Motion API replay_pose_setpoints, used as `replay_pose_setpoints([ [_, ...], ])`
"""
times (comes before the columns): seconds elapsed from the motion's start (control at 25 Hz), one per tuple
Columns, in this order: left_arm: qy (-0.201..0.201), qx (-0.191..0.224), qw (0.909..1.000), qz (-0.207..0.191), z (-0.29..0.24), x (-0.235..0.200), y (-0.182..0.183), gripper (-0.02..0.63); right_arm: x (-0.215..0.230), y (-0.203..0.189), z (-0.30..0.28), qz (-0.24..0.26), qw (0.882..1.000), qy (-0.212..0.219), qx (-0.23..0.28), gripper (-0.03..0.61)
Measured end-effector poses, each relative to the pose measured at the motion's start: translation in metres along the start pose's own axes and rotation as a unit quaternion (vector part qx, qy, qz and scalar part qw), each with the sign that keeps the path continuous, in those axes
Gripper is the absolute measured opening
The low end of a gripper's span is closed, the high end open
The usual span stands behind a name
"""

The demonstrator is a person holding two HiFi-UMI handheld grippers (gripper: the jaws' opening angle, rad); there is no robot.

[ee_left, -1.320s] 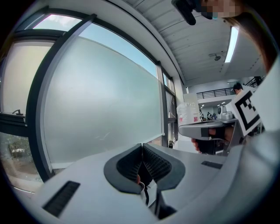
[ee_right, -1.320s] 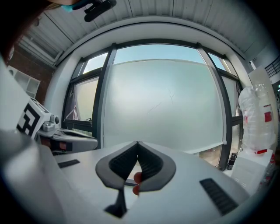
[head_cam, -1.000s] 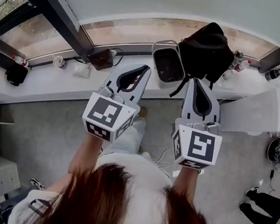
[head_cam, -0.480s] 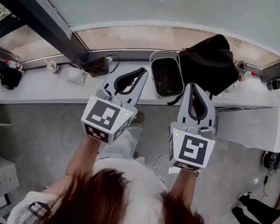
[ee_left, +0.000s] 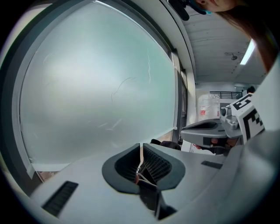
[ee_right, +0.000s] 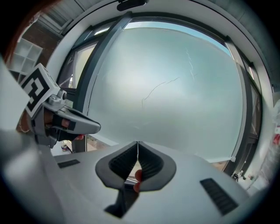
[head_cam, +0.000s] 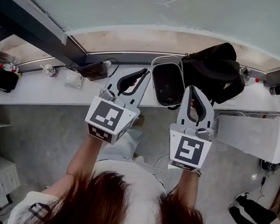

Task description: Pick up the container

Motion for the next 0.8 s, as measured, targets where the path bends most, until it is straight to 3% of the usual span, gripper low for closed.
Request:
replay_pose_setpoints([
  [0.12,-0.007,-0.010,0.9999,0.006,-0.012,-0.009,-0.008,0.021,-0.001,-0.009,-0.014,0.028,0.999,0.002,-0.016,0.026],
  [0.8,0.002,-0.044,0.9985,0.031,-0.048,-0.043,-0.053,0.021,0.005,-0.051,-0.066,0.067,0.994,0.022,-0.078,0.026],
])
Point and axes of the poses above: the fingertips, and each gripper's own axes: z backward along the fingers, x to its right, y out of its top, the point moved 4 cm from there along z, backward along the fingers, and after that the axes turned 7 degrees about x, right-handed, at the moved point
